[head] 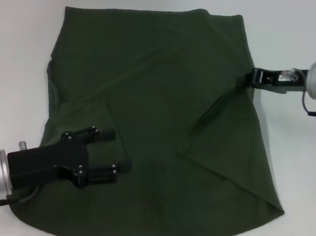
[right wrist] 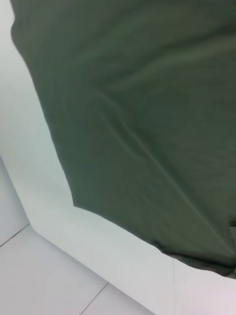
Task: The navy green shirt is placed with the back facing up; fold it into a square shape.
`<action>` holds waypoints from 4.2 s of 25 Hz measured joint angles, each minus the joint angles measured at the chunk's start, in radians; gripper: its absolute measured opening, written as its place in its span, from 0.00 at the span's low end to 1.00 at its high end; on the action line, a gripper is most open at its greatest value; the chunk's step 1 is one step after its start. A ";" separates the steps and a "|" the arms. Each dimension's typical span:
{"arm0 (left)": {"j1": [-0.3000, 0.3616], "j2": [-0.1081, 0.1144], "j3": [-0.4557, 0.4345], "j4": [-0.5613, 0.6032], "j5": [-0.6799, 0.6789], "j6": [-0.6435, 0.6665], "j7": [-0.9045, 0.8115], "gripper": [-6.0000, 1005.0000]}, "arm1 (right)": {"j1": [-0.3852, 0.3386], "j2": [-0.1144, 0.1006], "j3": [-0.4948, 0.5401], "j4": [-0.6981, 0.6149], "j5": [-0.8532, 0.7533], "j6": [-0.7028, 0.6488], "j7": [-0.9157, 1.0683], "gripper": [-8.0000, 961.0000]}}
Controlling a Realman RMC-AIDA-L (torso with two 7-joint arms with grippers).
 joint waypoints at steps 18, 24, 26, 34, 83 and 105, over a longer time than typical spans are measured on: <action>-0.007 0.005 -0.001 0.002 -0.005 0.005 -0.015 0.88 | 0.040 0.029 -0.037 0.022 0.030 0.169 -0.040 0.60; -0.013 0.012 -0.020 0.003 -0.024 0.019 -0.071 0.88 | -0.078 0.023 0.032 -0.070 0.240 -0.041 -0.273 0.87; -0.018 0.017 -0.029 0.003 -0.025 0.019 -0.107 0.89 | -0.118 0.015 0.054 -0.073 0.302 -0.139 -0.369 0.87; -0.019 0.023 -0.044 0.078 -0.021 0.021 -0.330 0.89 | -0.258 -0.001 0.079 -0.067 0.352 -0.404 -0.617 0.87; 0.047 0.107 -0.251 0.167 0.475 -0.099 -1.078 0.90 | -0.262 -0.055 0.070 -0.067 0.236 -0.627 -0.878 0.87; 0.040 0.109 -0.249 0.147 0.476 -0.128 -1.096 0.63 | -0.262 -0.052 0.070 -0.062 0.237 -0.627 -0.880 0.87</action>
